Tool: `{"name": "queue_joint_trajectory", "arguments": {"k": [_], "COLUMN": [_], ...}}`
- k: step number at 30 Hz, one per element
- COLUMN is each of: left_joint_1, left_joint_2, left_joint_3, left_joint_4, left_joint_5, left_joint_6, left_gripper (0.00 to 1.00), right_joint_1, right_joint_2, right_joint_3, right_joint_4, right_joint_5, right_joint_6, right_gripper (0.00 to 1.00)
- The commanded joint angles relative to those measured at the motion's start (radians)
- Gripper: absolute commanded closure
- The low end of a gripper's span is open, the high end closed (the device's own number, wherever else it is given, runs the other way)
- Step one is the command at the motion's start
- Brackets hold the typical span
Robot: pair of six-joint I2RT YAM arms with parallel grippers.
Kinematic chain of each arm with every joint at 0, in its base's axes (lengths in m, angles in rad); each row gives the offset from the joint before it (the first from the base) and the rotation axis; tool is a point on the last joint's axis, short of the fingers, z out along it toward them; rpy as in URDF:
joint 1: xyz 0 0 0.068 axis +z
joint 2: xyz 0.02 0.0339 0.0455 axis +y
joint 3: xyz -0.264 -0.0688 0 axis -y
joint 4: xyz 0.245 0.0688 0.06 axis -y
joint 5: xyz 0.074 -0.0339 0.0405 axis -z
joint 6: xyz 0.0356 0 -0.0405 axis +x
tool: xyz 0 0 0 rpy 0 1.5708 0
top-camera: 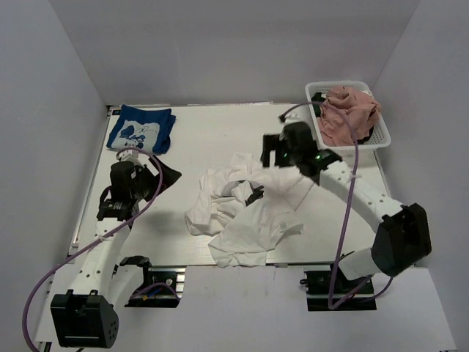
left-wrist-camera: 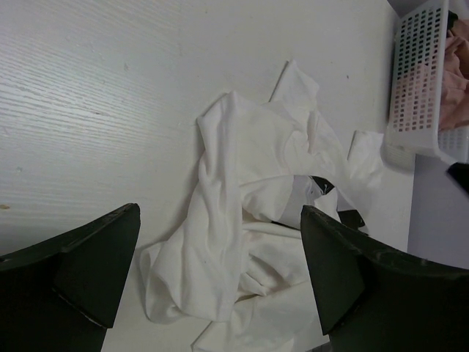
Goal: Fold and stack the t-shirts
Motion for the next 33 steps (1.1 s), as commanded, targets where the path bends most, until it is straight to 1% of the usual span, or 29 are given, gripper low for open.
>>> {"name": "queue_joint_trajectory", "arguments": {"k": [1, 2, 3, 4, 5, 6, 8, 10, 11, 12, 13, 16, 17, 18, 20, 21, 22, 23, 24, 26, 28, 29, 30, 31, 32, 33], "left_joint_1": [-0.004, -0.004, -0.004, -0.004, -0.004, -0.004, -0.004, -0.004, -0.004, -0.013, -0.013, -0.013, -0.013, -0.013, -0.013, -0.013, -0.013, -0.013, -0.013, -0.013, -0.013, -0.013, -0.013, -0.013, -0.013, -0.013], "left_joint_2": [-0.028, -0.028, -0.028, -0.037, -0.037, -0.037, -0.037, -0.037, -0.037, -0.037, -0.037, -0.060, -0.060, -0.069, -0.069, -0.069, -0.069, -0.057, -0.057, -0.045, -0.035, -0.035, -0.035, -0.035, -0.035, -0.035], "left_joint_3": [-0.026, -0.026, -0.038, -0.038, -0.047, -0.047, -0.047, -0.047, -0.047, -0.038, -0.038, -0.038, -0.038, -0.038, -0.038, -0.038, -0.038, -0.038, -0.028, -0.017, -0.017, -0.017, -0.017, -0.017, -0.017, -0.017], "left_joint_4": [0.019, 0.019, 0.030, 0.030, 0.030, 0.030, 0.030, 0.030, 0.018, 0.002, 0.002, -0.009, -0.009, -0.009, -0.009, -0.009, -0.009, -0.009, -0.019, -0.028, -0.028, -0.028, -0.028, -0.028, -0.028, -0.028], "left_joint_5": [0.076, 0.076, 0.085, 0.085, 0.085, 0.085, 0.085, 0.085, 0.073, 0.055, 0.045, 0.033, 0.033, 0.033, 0.033, 0.033, 0.033, 0.024, 0.024, 0.024, 0.024, 0.024, 0.024, 0.015, 0.015, 0.015], "left_joint_6": [-0.010, -0.010, -0.010, -0.010, -0.019, -0.019, -0.019, -0.019, -0.019, -0.019, -0.019, -0.019, -0.019, -0.019, -0.019, -0.019, -0.019, -0.019, -0.019, -0.019, -0.019, -0.019, -0.019, -0.019, -0.019, -0.019], "left_gripper": [0.00, 0.00, 0.00, 0.00, 0.00, 0.00, 0.00, 0.00, 0.00, 0.00, 0.00, 0.00, 0.00, 0.00, 0.00, 0.00, 0.00, 0.00, 0.00, 0.00, 0.00, 0.00, 0.00, 0.00, 0.00, 0.00], "right_joint_1": [0.155, 0.185, 0.277, 0.302, 0.372, 0.389, 0.440, 0.449, 0.466, 0.474, 0.480, 0.495, 0.492, 0.492, 0.485, 0.489, 0.486, 0.482, 0.483, 0.468, 0.456, 0.443, 0.430, 0.425, 0.405, 0.382], "right_joint_2": [-0.090, -0.102, -0.123, -0.130, -0.131, -0.127, -0.062, -0.021, 0.037, 0.045, 0.054, -0.007, -0.036, -0.118, -0.165, -0.217, -0.225, -0.248, -0.260, -0.266, -0.236, -0.222, -0.184, -0.171, -0.154, -0.139], "right_joint_3": [-0.138, -0.205, -0.227, -0.245, -0.294, -0.311, -0.334, -0.310, -0.290, -0.266, -0.241, -0.189, -0.182, -0.160, -0.104, -0.083, -0.014, 0.003, 0.026, 0.084, 0.172, 0.252, 0.325, 0.356, 0.427, 0.493], "right_joint_4": [-0.058, -0.076, -0.086, -0.092, -0.083, -0.078, -0.048, -0.044, -0.037, -0.035, -0.044, -0.061, -0.060, -0.035, -0.029, -0.020, -0.012, 0.020, 0.073, 0.120, 0.123, 0.118, 0.120, 0.129, 0.140, 0.144], "right_joint_5": [0.094, 0.109, 0.114, 0.115, 0.105, 0.115, 0.137, 0.161, 0.178, 0.198, 0.212, 0.292, 0.324, 0.335, 0.320, 0.351, 0.353, 0.355, 0.376, 0.397, 0.407, 0.462, 0.480, 0.497, 0.584, 0.600], "right_joint_6": [0.127, 0.138, 0.148, 0.180, 0.193, 0.214, 0.233, 0.247, 0.251, 0.251, 0.248, 0.233, 0.233, 0.221, 0.196, 0.144, 0.121, 0.101, 0.028, -0.025, -0.095, -0.124, -0.163, -0.205, -0.224, -0.246], "right_gripper": [0.10, 0.10, 0.10, 0.10, 0.10, 0.10, 0.10, 0.10, 0.16, 0.30, 0.62, 1.00, 1.00, 1.00, 1.00, 1.00, 1.00, 1.00, 1.00, 1.00, 1.00, 1.00, 1.00, 1.00, 1.00, 1.00]}}
